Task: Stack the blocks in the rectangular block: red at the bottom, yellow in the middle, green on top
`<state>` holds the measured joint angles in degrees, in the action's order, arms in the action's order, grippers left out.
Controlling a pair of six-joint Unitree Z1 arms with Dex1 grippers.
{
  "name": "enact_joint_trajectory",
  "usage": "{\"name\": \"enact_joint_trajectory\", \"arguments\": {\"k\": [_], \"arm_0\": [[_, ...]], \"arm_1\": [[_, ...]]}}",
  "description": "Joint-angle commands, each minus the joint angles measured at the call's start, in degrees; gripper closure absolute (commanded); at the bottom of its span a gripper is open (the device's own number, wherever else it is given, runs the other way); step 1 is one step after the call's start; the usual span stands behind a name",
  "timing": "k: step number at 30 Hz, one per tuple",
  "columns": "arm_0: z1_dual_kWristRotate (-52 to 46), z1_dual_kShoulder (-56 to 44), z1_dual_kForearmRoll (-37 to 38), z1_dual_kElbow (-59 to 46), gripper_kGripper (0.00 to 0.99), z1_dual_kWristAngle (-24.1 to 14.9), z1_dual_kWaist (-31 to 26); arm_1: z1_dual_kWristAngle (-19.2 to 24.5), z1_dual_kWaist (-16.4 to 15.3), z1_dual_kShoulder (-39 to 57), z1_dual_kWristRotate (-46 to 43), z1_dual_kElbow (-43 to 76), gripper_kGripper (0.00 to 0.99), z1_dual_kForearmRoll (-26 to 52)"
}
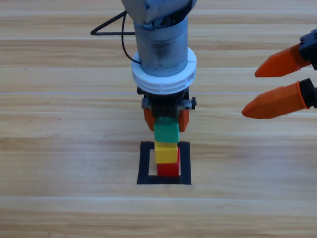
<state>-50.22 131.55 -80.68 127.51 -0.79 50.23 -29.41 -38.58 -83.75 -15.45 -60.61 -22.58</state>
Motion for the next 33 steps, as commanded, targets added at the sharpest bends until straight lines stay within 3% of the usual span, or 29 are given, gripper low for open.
{"name": "enact_joint_trajectory", "arguments": {"k": [1, 25, 26, 28, 31, 32, 33], "arm_0": [[-1.55, 4.15, -0.27, -1.39, 0.99, -0.44, 1.01], [-2.96, 3.53, -0.27, -1.04, 0.99, -0.7, 1.01], [-3.13, 3.45, -0.27, -1.12, 0.941, -0.7, 1.01], [-3.13, 3.62, -0.18, -0.77, 0.741, -0.7, 1.1], [-3.84, 3.45, -0.18, -1.04, 0.08, -0.79, 1.89], [-3.84, 3.36, -0.18, -1.04, 0.005, -0.88, 2.06], [-3.93, 3.27, -0.18, -0.95, 0.0, -0.97, 2.06]], "arm_1": [[-1.09, -1.85, 1.66, -0.19, 1.99, 0.0, 0.87], [-1.26, -2.03, 1.66, -0.1, 1.99, 0.0, 0.87], [-1.26, -2.12, 1.66, -0.1, 1.99, 0.0, 0.87], [-1.26, -2.12, 1.66, -0.1, 1.99, 0.0, 0.87], [-1.17, -2.03, 1.84, -0.1, 2.08, 0.0, 0.87], [-1.26, -2.12, 1.93, -0.1, 2.08, 0.0, 0.87], [-1.26, -2.12, 1.93, -0.1, 2.08, 0.0, 0.87]]}}
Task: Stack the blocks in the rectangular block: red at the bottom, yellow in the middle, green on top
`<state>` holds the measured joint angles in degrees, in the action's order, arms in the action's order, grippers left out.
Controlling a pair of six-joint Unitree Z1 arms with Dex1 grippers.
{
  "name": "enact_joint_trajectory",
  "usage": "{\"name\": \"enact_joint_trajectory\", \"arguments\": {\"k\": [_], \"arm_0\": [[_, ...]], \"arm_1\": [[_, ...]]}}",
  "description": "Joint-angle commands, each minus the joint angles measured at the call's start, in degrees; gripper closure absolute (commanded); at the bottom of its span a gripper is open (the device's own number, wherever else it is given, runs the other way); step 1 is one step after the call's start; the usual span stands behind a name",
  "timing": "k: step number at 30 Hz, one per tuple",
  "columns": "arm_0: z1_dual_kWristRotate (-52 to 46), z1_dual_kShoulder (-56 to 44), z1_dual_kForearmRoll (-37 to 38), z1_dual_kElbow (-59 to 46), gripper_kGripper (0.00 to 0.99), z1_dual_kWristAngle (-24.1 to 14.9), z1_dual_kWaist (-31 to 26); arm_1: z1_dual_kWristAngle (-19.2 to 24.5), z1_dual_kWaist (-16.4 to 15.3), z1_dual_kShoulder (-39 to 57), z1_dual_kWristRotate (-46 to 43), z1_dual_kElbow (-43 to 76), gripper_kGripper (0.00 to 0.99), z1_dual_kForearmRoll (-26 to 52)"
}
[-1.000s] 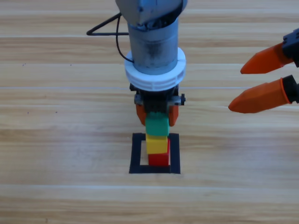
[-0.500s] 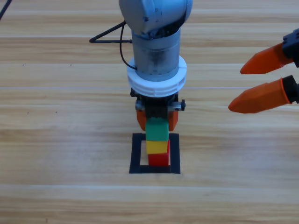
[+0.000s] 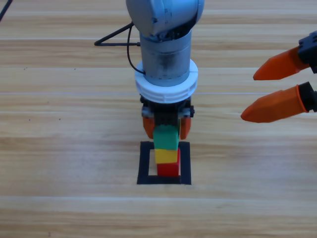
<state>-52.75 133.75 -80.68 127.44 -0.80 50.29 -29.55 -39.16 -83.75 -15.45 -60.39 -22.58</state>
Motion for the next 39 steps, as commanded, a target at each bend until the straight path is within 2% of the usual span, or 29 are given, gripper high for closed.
{"name": "enact_joint_trajectory", "arguments": {"k": [1, 7, 13, 19, 23, 24, 27, 28, 32, 34, 39], "arm_0": [[-1.48, 0.99, -0.18, -0.88, 0.0, -0.96, 2.09], [-1.48, -0.15, -0.18, -1.23, 0.0, -1.31, 2.09], [-0.86, -5.34, -0.27, -1.49, 0.0, -2.36, 2.09], [1.07, -17.03, -0.27, -1.76, 0.0, -4.65, 2.09], [2.3, -27.84, 0.61, -8.0, 0.0, -6.85, 2.09], [3.35, -31.27, 3.16, -12.21, 0.0, -7.29, 2.09], [11.79, -49.72, 24.43, -40.25, 0.0, -6.41, 2.0], [14.6, -55.96, 28.91, -47.46, 0.0, -5.97, 1.57], [22.51, -61.59, 30.14, -52.38, 0.0, -5.88, 1.39], [25.94, -63.52, 35.68, -57.04, 0.0, -4.3, 1.39], [26.91, -62.11, 39.55, -59.76, 0.0, -3.33, 1.48]], "arm_1": [[-1.12, -1.53, 1.92, -0.1, 1.94, 0.0, 0.88], [-1.03, -1.53, 2.1, -0.1, 1.94, 0.0, 0.88], [-1.03, -1.53, 2.19, -0.1, 1.94, 0.0, 0.88], [-1.03, -1.53, 2.19, -0.1, 1.94, 0.0, 0.88], [-1.12, -1.44, 2.63, -0.1, 2.03, 0.0, 0.79], [-1.03, -1.53, 2.71, -0.1, 2.11, 0.0, 0.79], [-1.12, -1.53, 2.8, -0.1, 2.29, 0.0, 0.79], [-1.03, -1.53, 2.89, -0.1, 2.29, 0.0, 0.79], [-1.03, -1.62, 3.07, 0.07, 2.2, 0.0, 0.79], [-1.03, -1.62, 3.15, 0.07, 2.2, 0.0, 0.7], [-1.03, -1.7, 3.07, 0.07, 2.29, 0.0, 0.7]]}}
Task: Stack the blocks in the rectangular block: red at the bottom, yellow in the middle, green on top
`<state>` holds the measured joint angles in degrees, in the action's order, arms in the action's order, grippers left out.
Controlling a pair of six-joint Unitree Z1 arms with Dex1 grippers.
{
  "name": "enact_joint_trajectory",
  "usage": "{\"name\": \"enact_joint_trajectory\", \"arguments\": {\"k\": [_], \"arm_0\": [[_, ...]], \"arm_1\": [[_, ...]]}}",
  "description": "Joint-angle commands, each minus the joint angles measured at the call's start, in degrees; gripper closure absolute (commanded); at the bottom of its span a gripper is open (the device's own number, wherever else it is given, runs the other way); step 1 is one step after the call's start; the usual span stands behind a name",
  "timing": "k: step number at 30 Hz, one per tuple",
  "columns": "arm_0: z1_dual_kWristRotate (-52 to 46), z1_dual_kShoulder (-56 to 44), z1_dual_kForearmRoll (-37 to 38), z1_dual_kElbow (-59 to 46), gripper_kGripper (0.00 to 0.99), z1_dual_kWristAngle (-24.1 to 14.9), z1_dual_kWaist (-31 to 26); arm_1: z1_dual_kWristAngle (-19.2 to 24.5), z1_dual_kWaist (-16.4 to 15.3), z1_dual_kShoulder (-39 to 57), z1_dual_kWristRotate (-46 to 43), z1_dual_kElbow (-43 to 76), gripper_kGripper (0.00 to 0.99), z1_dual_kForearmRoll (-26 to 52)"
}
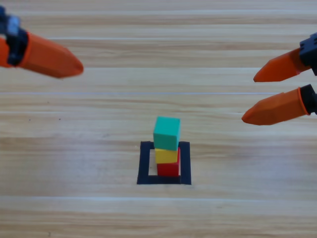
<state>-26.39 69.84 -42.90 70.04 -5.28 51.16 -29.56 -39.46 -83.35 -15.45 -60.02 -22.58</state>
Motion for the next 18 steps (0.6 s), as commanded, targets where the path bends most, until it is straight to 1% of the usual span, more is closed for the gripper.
{"name": "enact_joint_trajectory", "arguments": {"k": [1, 5, 12, 18], "arm_0": [[0.63, 1.88, 2.65, -3.24, 0.0, 1.33, 0.7], [0.55, 1.44, 4.41, -6.05, 0.0, 1.24, 0.7], [0.11, 1.8, 5.29, -7.29, 0.0, 1.15, 0.7], [-0.07, 1.8, 6.08, -8.25, 0.0, 1.15, 0.7]], "arm_1": [[-0.94, -1.41, 2.66, 0.07, 1.92, 0.0, 0.7], [-0.94, -1.41, 2.66, 0.07, 1.92, 0.0, 0.79], [-1.02, -1.5, 1.96, 0.07, 1.66, 0.0, 0.79], [-0.94, -2.2, 1.96, 0.07, 1.48, 0.0, 0.79]]}}
